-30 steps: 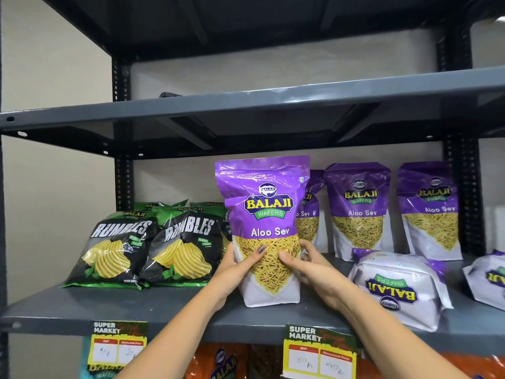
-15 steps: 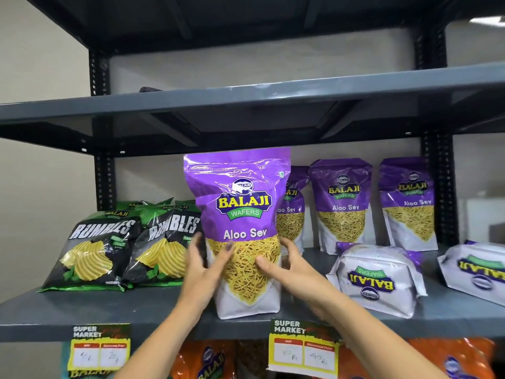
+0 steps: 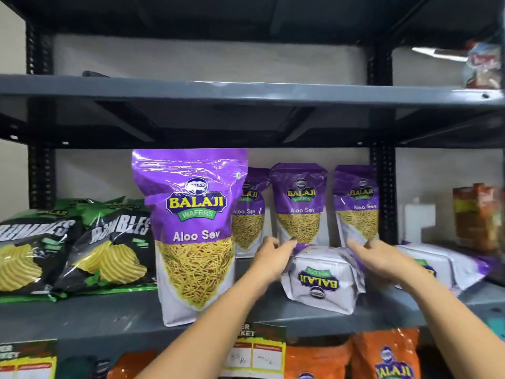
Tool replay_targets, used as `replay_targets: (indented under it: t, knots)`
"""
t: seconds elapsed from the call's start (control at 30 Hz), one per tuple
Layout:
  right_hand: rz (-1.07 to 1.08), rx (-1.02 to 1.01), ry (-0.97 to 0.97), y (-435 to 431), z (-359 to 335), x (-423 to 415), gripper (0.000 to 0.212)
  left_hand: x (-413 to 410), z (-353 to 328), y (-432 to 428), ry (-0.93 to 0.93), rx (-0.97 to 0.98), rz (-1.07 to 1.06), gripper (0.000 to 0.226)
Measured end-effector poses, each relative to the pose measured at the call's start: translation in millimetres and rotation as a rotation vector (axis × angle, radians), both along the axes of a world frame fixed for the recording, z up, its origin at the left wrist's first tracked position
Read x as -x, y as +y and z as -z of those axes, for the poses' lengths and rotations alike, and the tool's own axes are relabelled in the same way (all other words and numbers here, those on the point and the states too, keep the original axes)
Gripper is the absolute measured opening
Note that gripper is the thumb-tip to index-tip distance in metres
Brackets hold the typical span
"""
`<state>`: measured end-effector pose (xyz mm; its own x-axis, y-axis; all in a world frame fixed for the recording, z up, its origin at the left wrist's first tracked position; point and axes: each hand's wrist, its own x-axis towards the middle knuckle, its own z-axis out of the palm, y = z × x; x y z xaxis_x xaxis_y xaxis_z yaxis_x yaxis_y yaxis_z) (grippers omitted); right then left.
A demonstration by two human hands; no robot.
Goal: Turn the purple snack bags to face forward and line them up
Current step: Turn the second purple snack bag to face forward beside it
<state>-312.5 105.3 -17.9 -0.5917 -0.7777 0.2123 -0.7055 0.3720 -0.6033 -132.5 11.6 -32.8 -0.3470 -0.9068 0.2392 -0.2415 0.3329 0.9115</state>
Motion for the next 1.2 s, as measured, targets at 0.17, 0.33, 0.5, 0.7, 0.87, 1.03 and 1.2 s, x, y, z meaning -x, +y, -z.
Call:
replay_targets:
  t: [0.17,0.33,0.5,0.7,0.87,1.03,1.2]
  knots:
    - [-0.065,0.029,-0.296,-8.3,13.5,0.2,0.082,23.5,1.5,-28.0,-0.105,-0.423,0.155,0.081]
    - [-0.111,0.132,-0.434,-4.1,12.2,3.1,0.067,28.0,-8.6,-16.2,-0.124,-0.366,0.194,0.038]
    - [-0.171,0.24,-0.411,-2.6,4.3,-4.5,0.052,26.7,-6.2,-11.0,0.037,-0.235,0.104,0.065]
    - [-0.238,0.431,-0.387,-28.2,5.1,-12.1,0.052,17.0,1.4,-16.8,0.232,-0.011,-0.039,0.1]
    - [-0.332,0.57,-0.537,-63.5,8.0,-9.0,0.069,12.2,4.2,-24.7,0.259,0.195,-0.16,0.125]
    - [-0.417,0.681,-0.611,-86.3,6.9,-6.2,0.074,16.5,4.7,-25.4,0.124,0.39,-0.239,0.141]
    - [-0.455,0.649,-0.569,-99.6,31.9,-1.4,0.049,16.2,27.0,-37.0,0.024,0.425,-0.258,0.151]
